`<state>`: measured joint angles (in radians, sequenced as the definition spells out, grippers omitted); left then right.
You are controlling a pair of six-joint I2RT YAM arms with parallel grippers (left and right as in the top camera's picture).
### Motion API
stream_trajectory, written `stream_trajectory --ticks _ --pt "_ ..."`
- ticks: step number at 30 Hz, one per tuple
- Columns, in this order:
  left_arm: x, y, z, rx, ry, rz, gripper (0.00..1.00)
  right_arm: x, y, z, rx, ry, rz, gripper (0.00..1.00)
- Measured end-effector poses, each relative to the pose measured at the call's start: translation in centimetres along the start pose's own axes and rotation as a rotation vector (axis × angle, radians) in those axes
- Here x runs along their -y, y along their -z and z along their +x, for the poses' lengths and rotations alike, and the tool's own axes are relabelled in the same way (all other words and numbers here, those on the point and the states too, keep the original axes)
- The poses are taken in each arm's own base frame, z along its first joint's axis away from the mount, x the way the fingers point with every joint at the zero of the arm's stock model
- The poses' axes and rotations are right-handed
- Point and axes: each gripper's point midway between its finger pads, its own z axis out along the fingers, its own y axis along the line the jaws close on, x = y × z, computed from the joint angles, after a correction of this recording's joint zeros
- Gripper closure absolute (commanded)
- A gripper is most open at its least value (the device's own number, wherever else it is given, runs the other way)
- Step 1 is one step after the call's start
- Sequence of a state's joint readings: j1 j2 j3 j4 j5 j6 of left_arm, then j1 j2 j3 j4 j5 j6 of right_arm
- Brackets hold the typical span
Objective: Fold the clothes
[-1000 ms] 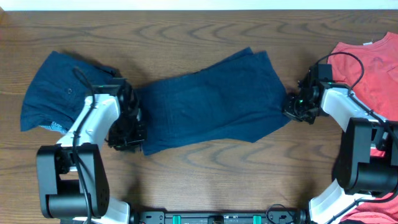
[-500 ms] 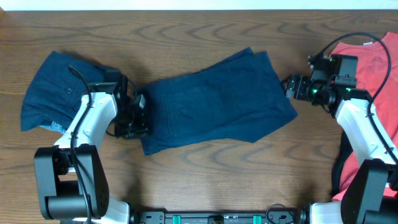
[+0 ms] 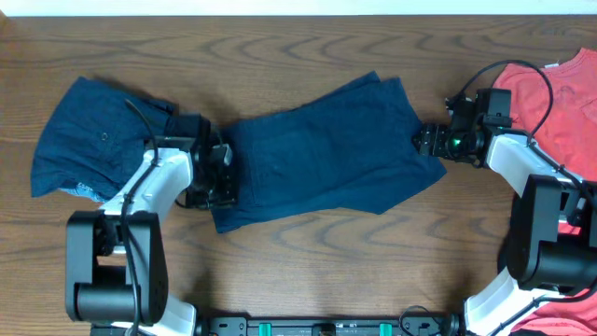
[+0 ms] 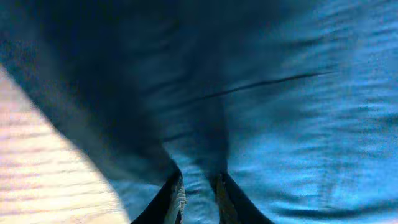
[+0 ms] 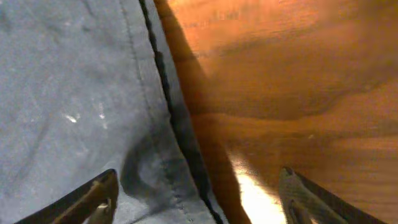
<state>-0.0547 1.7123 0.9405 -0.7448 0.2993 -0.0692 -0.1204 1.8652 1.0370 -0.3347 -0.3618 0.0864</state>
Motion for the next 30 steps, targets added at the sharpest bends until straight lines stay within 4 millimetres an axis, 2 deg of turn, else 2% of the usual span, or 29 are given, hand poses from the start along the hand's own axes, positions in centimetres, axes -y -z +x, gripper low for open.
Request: stream_trajectory --ticks 3,8,13,17,18,19,20,24,27,30 --pt "-1.1 -0.7 0.3 -0.006 0.053 -0.053 0.81 -0.4 -0.1 0.8 -0.031 -0.005 -0.024 0.47" --pt "-2.2 -0.5 -0.9 0.053 0.121 -0.118 0.82 -0.6 0.0 2.9 -0.118 -0.037 -0.041 0.99" --pt "-3.3 0.1 -2.8 0.132 0.162 -0.153 0.81 -0.5 0.4 5.5 -0.221 -0.11 -0.03 0.99" --pt "-3.9 0.9 -4.2 0.167 0.183 -0.165 0.81 0.6 1.4 6.7 -0.269 -0.196 0.024 0.99" --pt "-4.0 1.4 -4.7 0.178 0.184 -0.172 0.81 1.1 1.7 6.8 -0.269 -0.211 0.047 0.95" --pt "-4.2 1.8 -5.1 0.188 0.186 -0.179 0.81 1.7 2.1 6.6 -0.26 -0.232 0.068 0.78" --pt "-4.2 2.3 -5.5 0.196 0.185 -0.183 0.81 2.3 2.6 6.4 -0.245 -0.249 0.087 0.65" --pt "-3.9 4.7 -6.3 0.184 0.161 -0.194 0.81 3.0 5.2 4.5 -0.15 -0.274 0.103 0.55" --pt "-3.5 6.4 -5.6 0.135 0.149 -0.201 0.66 1.5 7.6 2.2 -0.044 -0.233 0.06 0.5" --pt "-3.1 7.2 -5.4 0.115 0.134 -0.191 0.38 -0.8 10.1 0.1 0.062 -0.171 -0.009 0.47"
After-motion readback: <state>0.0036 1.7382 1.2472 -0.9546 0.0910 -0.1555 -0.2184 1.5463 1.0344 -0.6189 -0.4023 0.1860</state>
